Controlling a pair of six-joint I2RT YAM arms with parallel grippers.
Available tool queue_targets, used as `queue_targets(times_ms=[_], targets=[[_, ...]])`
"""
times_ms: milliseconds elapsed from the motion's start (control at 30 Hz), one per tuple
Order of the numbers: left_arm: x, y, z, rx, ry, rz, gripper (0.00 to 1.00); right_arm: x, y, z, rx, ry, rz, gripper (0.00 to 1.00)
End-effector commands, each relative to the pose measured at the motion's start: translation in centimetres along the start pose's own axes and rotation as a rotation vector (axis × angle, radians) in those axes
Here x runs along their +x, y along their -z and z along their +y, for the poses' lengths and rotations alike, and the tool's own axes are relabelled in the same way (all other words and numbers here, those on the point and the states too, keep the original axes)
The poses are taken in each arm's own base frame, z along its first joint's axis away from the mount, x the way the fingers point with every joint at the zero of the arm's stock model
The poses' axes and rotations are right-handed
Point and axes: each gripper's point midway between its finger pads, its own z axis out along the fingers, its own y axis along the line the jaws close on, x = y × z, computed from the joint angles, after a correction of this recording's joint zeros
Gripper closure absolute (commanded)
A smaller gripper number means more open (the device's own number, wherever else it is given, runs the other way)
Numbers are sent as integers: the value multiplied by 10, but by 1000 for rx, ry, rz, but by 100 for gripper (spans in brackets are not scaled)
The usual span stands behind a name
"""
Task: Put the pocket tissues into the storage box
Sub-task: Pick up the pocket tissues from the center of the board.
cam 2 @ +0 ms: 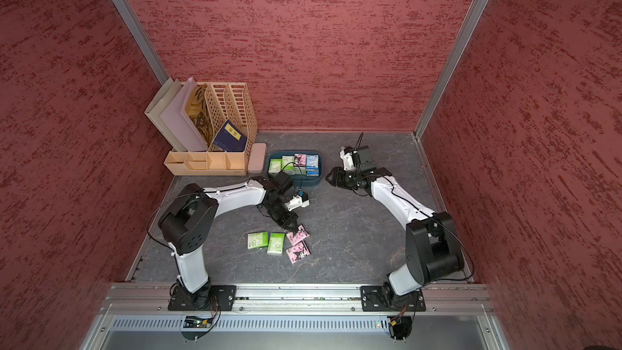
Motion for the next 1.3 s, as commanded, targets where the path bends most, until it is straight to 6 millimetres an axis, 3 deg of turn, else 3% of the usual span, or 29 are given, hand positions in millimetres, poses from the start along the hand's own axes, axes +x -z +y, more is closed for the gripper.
queue_targets(times_ms=[0, 133, 267, 333, 367, 600, 700, 1000, 1267], targets=[[-2, -4, 4, -18, -2, 10, 100, -4, 8, -4, 24, 2, -25, 49], [-30, 20, 12, -71, 2, -149, 100, -11, 13, 3, 6, 11, -55, 49], [-79, 76, 15, -52, 23, -497, 100, -18, 18, 15, -42, 5, -105, 50], [-94, 100, 19, -66, 57, -628, 100, -19, 17, 22, -66, 9, -111, 50], [-103, 114, 19, -77, 65, -701, 100, -22, 25, 33, -87, 31, -137, 50], [-126, 171, 26, -110, 165, -1024, 100, -5, 11, 87, -174, 136, -109, 50], [-124, 181, 27, -104, 175, -1088, 100, 4, -7, 97, -195, 131, -67, 50], [-113, 191, 21, -102, 148, -1115, 100, 10, -35, 114, -243, 125, -28, 53], [-106, 195, 20, -113, 135, -1110, 100, -1, -39, 130, -288, 136, -50, 54]])
